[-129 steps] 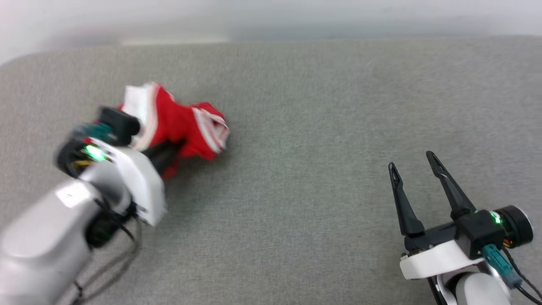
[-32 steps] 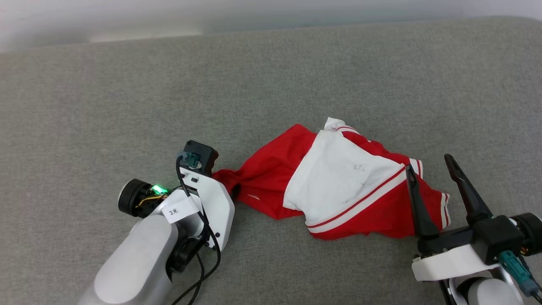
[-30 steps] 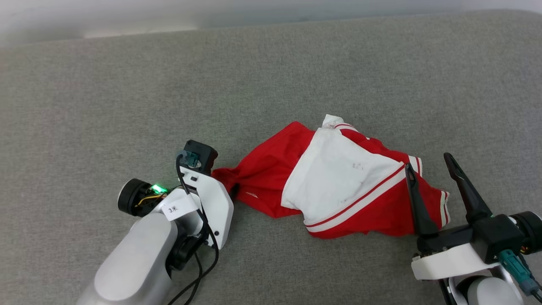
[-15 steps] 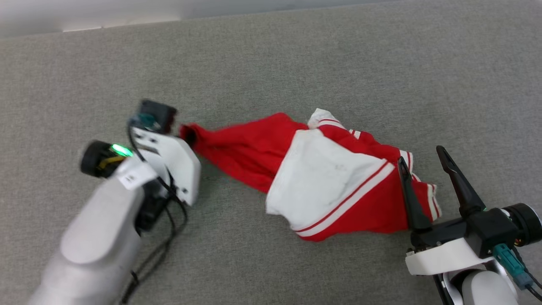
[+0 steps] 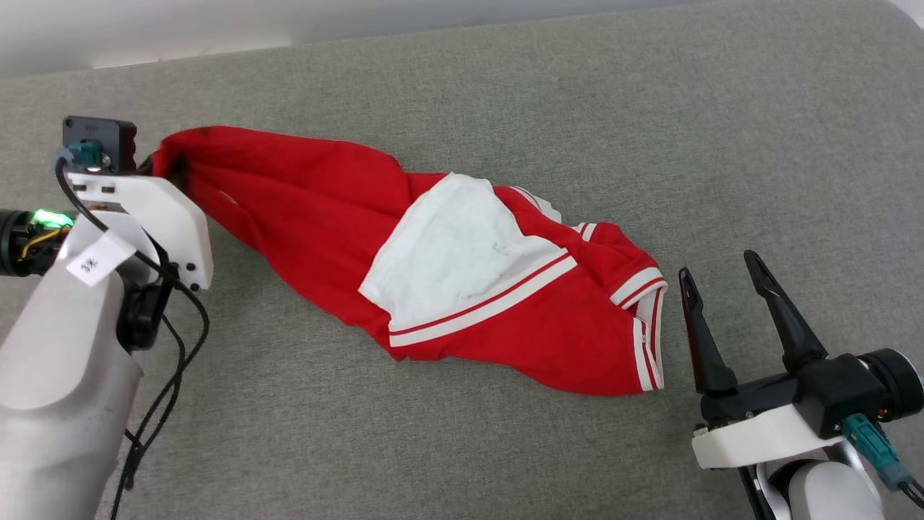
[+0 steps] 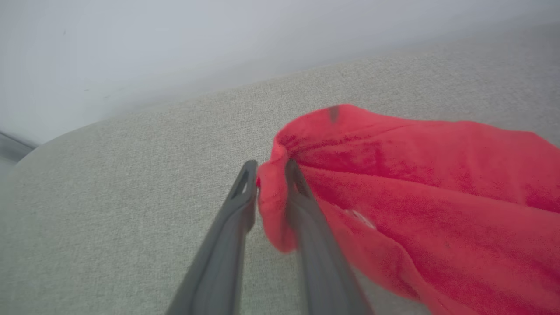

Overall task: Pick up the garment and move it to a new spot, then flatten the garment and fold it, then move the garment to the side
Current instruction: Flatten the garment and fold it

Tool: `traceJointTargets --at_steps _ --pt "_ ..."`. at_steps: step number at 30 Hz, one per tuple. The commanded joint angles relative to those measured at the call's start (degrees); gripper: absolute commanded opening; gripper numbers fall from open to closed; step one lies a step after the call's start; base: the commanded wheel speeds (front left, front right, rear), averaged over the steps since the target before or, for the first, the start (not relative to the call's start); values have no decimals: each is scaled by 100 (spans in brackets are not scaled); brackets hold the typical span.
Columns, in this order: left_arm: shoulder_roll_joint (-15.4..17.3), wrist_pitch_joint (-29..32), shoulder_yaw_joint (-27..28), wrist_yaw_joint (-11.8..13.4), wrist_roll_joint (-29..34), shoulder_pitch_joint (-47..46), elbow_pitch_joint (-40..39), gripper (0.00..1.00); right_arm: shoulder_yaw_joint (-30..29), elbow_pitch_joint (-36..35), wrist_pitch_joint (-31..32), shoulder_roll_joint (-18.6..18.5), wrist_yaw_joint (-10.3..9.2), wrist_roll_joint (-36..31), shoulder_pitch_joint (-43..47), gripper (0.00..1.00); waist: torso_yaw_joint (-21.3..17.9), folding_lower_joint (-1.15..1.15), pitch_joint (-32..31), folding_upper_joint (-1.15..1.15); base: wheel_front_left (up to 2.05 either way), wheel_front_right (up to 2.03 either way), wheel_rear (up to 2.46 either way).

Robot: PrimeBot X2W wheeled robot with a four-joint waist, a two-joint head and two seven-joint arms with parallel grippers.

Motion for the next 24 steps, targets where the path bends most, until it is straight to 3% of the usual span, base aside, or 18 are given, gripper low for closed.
traceJointTargets --at_steps 1,6,12,15,20,21,24 --pt "-25 -126 -11 8 20 81 23 100 -11 8 -13 14 -2 20 -43 100 37 0 -34 0 0 0 0" --pt "-218 -998 43 38 28 238 -78 100 -37 43 -13 15 -2 -50 8 100 196 0 -213 0 0 0 0" --pt "-469 -2014 64 -176 -119 669 -554 100 -170 102 -13 15 -2 -149 155 100 522 0 -677 0 0 0 0" --pt "-515 -2112 -36 -180 -125 1022 -911 100 -198 126 -13 14 -2 -175 252 100 668 0 -899 0 0 0 0" --pt "-520 -2024 -218 79 -34 1767 -1655 100 -246 160 -13 15 -2 -145 412 100 890 0 -1192 0 0 0 0" --pt "-498 -1998 -331 257 41 2261 -2144 100 -218 153 -13 15 -2 -145 481 100 967 0 -1293 0 0 0 0" --pt "-476 -2091 -423 490 161 2744 -2522 100 -217 168 -13 14 -2 -149 506 100 1009 0 -1369 0 0 0 0"
